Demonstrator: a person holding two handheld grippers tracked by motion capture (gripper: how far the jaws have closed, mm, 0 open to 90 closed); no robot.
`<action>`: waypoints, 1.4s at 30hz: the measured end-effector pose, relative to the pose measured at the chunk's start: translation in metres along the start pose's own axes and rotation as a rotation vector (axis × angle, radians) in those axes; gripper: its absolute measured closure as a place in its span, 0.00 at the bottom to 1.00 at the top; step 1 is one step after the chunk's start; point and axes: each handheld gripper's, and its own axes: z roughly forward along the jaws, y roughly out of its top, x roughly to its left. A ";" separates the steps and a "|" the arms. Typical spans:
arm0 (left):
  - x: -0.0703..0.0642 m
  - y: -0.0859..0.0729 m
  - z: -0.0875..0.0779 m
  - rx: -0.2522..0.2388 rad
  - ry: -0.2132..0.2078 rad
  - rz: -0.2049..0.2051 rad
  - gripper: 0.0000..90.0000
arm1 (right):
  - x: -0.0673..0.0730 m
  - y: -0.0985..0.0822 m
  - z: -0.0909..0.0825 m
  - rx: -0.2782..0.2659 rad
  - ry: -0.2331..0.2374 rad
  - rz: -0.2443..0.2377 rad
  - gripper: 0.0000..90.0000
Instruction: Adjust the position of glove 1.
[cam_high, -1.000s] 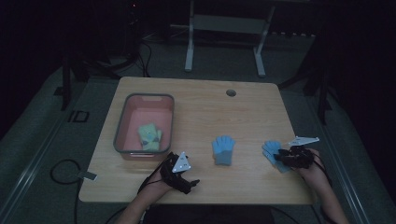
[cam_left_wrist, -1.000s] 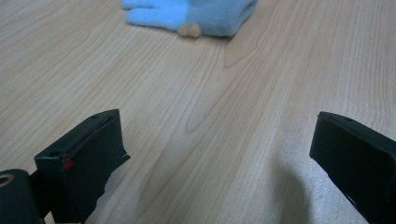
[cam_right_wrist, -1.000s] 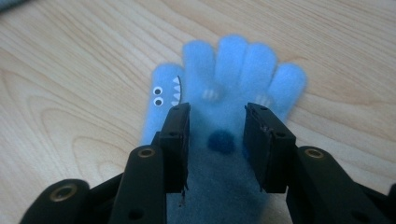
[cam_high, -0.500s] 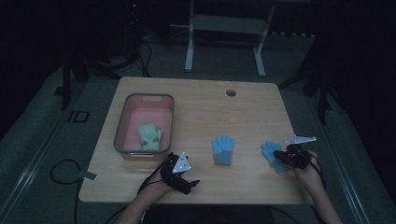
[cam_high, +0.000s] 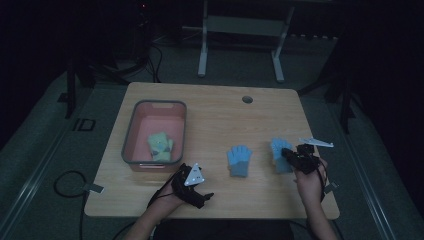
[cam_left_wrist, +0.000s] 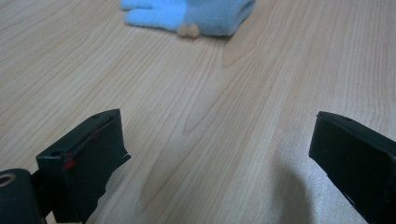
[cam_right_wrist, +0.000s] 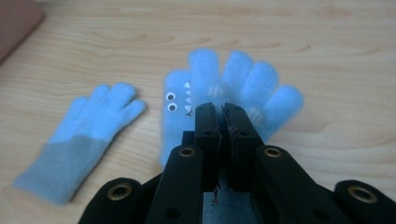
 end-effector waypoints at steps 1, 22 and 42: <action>0.000 0.000 0.000 0.000 0.000 0.001 0.04 | 0.003 -0.002 0.003 -0.001 -0.011 0.012 0.95; -0.002 -0.001 0.000 -0.001 -0.006 0.017 0.04 | -0.001 -0.028 0.037 0.097 -0.079 0.048 0.81; -0.002 -0.001 0.001 -0.002 -0.010 0.021 0.04 | -0.042 -0.012 0.028 0.128 0.294 -0.388 0.70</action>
